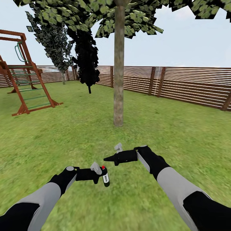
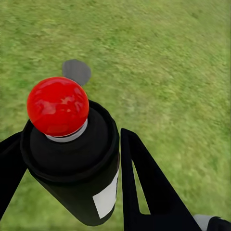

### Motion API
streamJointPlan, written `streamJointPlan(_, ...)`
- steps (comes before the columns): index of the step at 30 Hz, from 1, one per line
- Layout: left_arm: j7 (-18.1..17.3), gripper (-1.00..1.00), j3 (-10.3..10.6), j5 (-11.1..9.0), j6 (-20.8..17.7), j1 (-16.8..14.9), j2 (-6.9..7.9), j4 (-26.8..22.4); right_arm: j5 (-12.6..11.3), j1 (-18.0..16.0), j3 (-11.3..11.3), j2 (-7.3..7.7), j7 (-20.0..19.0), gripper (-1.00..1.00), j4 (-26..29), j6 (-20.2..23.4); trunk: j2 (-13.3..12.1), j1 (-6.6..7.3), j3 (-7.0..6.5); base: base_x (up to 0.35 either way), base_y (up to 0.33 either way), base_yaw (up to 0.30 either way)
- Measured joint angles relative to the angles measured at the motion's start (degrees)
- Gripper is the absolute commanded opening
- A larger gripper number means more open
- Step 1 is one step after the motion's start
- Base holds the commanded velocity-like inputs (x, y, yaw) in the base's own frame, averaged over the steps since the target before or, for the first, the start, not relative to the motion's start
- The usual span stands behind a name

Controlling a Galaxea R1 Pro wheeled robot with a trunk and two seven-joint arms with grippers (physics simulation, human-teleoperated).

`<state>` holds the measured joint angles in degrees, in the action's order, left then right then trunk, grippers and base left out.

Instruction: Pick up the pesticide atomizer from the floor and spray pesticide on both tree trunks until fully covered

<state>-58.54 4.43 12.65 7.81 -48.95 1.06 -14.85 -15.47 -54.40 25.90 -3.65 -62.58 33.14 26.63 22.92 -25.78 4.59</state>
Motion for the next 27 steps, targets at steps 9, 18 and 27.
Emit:
streamJointPlan(9, 0.0, -1.0, -0.08, -0.05, 0.01, 0.0, 0.0, 0.0, 0.04, 0.0, -0.02, -0.06, 0.0, -1.0, 0.0, 0.0, 0.0, 0.0, 0.0, 0.0, 0.0, 0.0)
streamJointPlan(18, 0.0, -1.0, -0.07, -0.05, 0.01, 0.03, 0.0, 0.0, 0.18, -0.24, -0.36, 3.09, 0.29, -1.0, 0.0, 0.08, 0.0, 0.0, 0.0, 0.0, 0.0, 0.0)
streamJointPlan(27, -0.42, -1.0, 0.02, -0.08, 0.22, 0.02, -0.09, 0.0, 0.18, -0.26, -0.24, 3.12, 0.33, -1.0, 0.0, 0.09, 0.0, 0.0, 0.0, 0.0, 0.0, 0.0)
